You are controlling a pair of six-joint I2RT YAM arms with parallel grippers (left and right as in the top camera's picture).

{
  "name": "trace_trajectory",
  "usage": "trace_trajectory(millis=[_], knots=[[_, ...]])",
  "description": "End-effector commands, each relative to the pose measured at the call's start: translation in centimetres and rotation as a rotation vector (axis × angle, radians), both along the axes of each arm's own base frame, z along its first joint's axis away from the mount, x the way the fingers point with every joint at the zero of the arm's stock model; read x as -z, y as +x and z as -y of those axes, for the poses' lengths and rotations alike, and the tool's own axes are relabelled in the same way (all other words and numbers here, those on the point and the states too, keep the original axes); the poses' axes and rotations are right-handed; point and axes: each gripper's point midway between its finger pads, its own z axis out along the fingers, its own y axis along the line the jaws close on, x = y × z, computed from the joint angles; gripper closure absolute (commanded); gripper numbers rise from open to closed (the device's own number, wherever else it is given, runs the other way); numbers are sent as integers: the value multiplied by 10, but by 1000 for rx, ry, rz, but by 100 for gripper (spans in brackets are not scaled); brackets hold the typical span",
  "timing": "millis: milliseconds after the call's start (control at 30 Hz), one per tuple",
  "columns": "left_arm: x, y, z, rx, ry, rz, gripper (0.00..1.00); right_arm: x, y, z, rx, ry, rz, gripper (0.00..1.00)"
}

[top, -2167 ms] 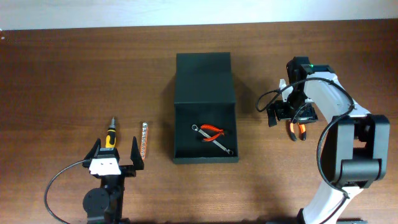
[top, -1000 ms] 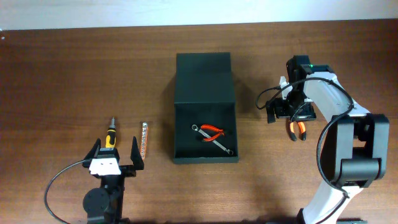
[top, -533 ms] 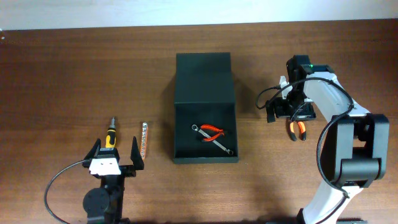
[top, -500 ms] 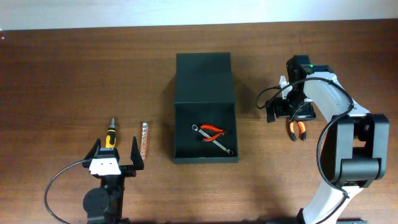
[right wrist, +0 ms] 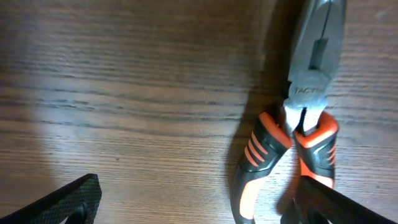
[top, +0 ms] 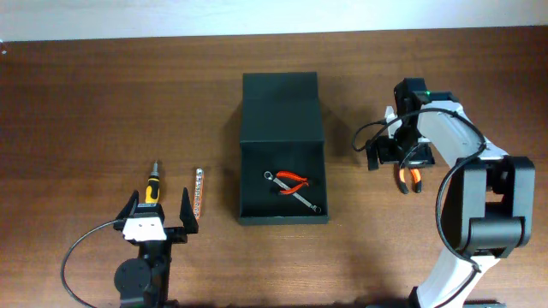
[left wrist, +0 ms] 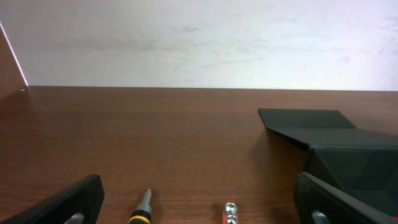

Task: Pack container
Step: 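Lower the right gripper and close it on the orange pliers handles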

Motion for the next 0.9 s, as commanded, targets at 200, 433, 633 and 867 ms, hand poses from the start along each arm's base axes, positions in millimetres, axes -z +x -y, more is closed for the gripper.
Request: trace_trajectory(millis=[200,433,633,867], knots=[[1,0,0,5,4,-1,1,15,-10,5,20,-12,-25,1],[1,0,0,5,4,-1,1,15,-8,4,34,-10,-16,1],[1,0,0,5,4,-1,1,17,-7,4,40,-11,-12,1],[1,0,0,5,4,-1,1,26,-18,4,40,-11,-35,1]])
